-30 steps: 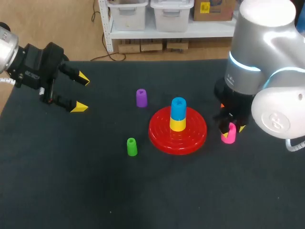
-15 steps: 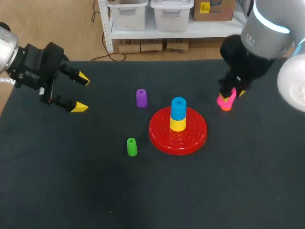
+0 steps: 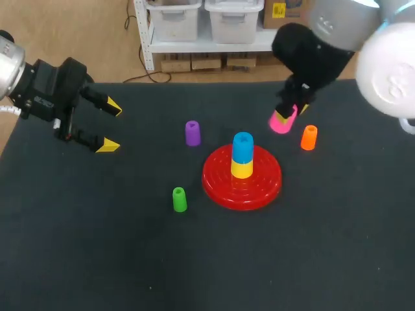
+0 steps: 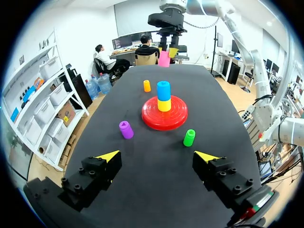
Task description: Pick up and stack the cylinders on the red base in this order: pink,purple,orange,green
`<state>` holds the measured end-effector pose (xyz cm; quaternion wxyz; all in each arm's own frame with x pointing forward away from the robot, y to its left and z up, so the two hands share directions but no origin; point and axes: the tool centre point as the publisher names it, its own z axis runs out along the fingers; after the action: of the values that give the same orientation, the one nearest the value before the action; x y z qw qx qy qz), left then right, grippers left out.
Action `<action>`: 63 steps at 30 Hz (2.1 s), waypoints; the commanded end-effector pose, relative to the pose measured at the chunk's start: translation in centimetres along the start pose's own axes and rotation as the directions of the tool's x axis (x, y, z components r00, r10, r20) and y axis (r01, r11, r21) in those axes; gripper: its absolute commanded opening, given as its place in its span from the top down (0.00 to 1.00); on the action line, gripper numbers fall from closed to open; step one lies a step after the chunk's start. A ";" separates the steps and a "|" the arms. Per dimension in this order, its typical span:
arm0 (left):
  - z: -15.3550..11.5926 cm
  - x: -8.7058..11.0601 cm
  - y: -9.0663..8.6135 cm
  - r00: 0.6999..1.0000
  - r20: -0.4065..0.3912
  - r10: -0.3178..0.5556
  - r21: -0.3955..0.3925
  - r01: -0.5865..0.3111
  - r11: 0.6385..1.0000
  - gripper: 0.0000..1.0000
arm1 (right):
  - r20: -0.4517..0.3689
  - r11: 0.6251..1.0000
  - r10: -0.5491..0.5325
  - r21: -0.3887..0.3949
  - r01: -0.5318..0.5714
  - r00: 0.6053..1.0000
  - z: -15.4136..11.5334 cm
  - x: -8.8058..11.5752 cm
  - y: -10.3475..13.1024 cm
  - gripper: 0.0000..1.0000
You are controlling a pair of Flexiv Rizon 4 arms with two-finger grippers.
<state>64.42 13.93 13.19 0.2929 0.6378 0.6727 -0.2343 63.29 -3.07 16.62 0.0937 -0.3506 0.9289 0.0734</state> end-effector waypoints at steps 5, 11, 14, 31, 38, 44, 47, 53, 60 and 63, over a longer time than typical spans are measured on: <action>0.0 0.1 0.0 1.000 0.004 0.002 -0.002 -0.002 1.000 0.00 | -0.133 0.995 -0.086 -0.062 0.078 0.987 1.7 -3.1 1.5 1.00; 0.0 0.1 0.0 1.000 0.004 0.002 -0.002 -0.002 1.000 0.00 | -0.160 0.989 -0.135 -0.081 0.123 0.978 2.5 -3.8 2.6 1.00; 0.0 0.1 0.0 1.000 0.004 0.002 -0.002 -0.002 1.000 0.00 | -0.186 0.986 -0.158 -0.088 0.144 0.970 3.0 -4.0 3.0 1.00; 0.0 0.1 0.0 1.000 0.004 0.002 -0.002 -0.002 1.000 0.00 | -0.231 0.973 -0.220 -0.121 0.197 0.948 4.2 -4.0 3.9 1.00; 0.0 0.1 0.0 1.000 0.004 0.002 -0.002 -0.002 1.000 0.00 | -0.233 0.967 -0.247 -0.124 0.223 0.941 4.3 -4.2 4.1 1.00; 0.0 0.1 0.0 1.000 0.004 0.002 -0.002 -0.002 1.000 0.00 | -0.248 0.964 -0.257 -0.128 0.231 0.934 4.5 -4.0 4.1 1.00; 0.0 0.1 0.0 1.000 0.004 0.002 -0.002 -0.002 1.000 0.00 | -0.258 0.965 -0.255 -0.124 0.230 0.932 4.7 -3.8 4.1 1.00; 0.0 0.1 0.0 1.000 0.004 0.002 -0.002 -0.002 1.000 0.00 | -0.267 0.965 -0.258 -0.111 0.236 0.929 4.8 -3.7 4.1 1.00; 0.0 0.1 0.0 1.000 0.004 0.002 -0.002 -0.002 1.000 0.00 | -0.273 0.961 -0.275 -0.096 0.258 0.922 4.8 -3.9 4.2 1.00; 0.0 0.1 0.0 1.000 0.004 0.002 -0.002 -0.002 1.000 0.00 | -0.286 0.960 -0.280 -0.098 0.262 0.917 5.1 -4.0 4.1 1.00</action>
<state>64.42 13.93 13.19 0.2929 0.6377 0.6727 -0.2343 63.98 3.37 13.13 -0.0447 -0.4848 0.8728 0.0339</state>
